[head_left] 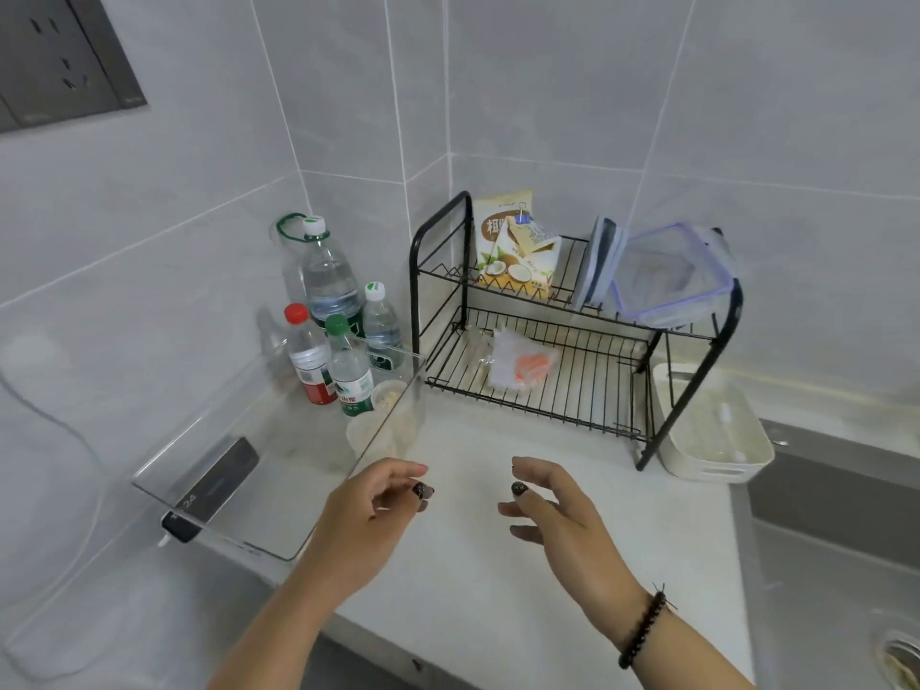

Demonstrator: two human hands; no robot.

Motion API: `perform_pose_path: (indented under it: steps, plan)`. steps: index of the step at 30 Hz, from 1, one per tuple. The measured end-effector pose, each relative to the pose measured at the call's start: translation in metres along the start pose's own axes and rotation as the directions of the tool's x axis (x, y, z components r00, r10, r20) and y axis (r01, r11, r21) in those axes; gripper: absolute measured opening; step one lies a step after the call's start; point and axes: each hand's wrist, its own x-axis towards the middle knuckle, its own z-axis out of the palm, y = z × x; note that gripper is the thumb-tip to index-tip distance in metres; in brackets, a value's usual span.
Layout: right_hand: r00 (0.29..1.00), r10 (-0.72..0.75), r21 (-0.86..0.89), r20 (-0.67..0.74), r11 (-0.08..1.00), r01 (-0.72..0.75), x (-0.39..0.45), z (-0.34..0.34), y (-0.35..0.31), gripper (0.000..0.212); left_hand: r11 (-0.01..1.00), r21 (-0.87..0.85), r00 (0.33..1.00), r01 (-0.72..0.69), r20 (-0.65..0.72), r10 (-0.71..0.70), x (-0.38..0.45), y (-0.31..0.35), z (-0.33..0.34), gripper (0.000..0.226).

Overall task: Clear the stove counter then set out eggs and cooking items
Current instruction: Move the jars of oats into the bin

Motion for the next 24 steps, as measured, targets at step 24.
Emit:
perform_pose_path:
  steps: [24]
  plan:
    - [0.750, 0.201, 0.249, -0.630, 0.967, -0.050, -0.198, 0.053, 0.061, 0.027, 0.997, -0.012, 0.777, -0.078, 0.626, 0.069, -0.087, -0.010, 0.028, 0.022]
